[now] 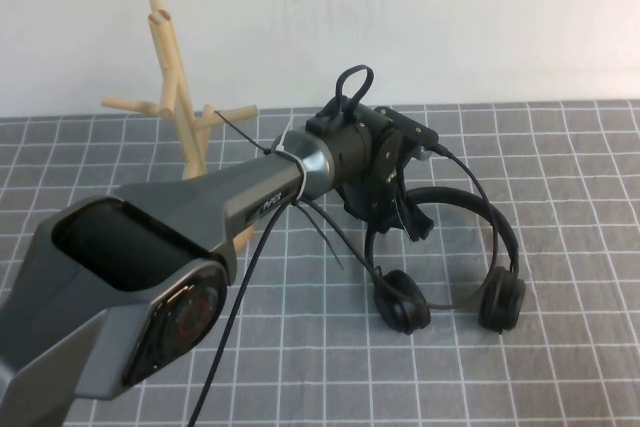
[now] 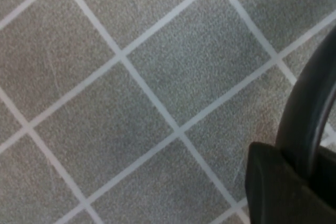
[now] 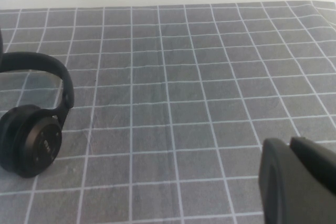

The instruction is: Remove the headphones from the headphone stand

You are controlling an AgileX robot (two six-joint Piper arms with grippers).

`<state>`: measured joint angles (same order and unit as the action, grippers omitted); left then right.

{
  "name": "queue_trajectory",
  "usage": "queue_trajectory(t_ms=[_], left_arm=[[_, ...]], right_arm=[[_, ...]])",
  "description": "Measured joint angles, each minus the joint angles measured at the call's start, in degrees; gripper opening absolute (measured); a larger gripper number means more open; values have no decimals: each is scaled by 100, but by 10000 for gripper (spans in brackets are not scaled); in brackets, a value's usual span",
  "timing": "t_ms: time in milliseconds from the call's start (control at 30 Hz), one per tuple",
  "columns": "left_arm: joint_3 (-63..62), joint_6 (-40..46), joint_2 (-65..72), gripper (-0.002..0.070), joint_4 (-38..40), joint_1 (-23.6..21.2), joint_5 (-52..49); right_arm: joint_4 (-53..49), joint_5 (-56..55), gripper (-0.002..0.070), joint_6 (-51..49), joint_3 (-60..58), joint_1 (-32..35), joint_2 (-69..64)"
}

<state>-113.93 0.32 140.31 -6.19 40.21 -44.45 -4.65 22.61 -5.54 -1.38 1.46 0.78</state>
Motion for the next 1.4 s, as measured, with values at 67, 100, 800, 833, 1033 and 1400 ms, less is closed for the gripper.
queue_trajectory(t_ms=[67, 100, 800, 833, 1033, 1400], left_arm=[[0, 0, 3, 67, 0, 0, 31], [0, 0, 12, 67, 0, 0, 59], [-14, -166, 102, 88, -197, 21, 234], [-39, -166, 102, 110, -197, 21, 219], [-426, -188, 86, 250, -103, 21, -33], [-1093, -32, -1134, 266, -435, 21, -696]], right_arm=[[0, 0, -8, 0, 0, 0, 0], [0, 0, -8, 0, 0, 0, 0], [0, 0, -8, 0, 0, 0, 0], [0, 0, -8, 0, 0, 0, 0], [0, 0, -8, 0, 0, 0, 0], [0, 0, -8, 0, 0, 0, 0]])
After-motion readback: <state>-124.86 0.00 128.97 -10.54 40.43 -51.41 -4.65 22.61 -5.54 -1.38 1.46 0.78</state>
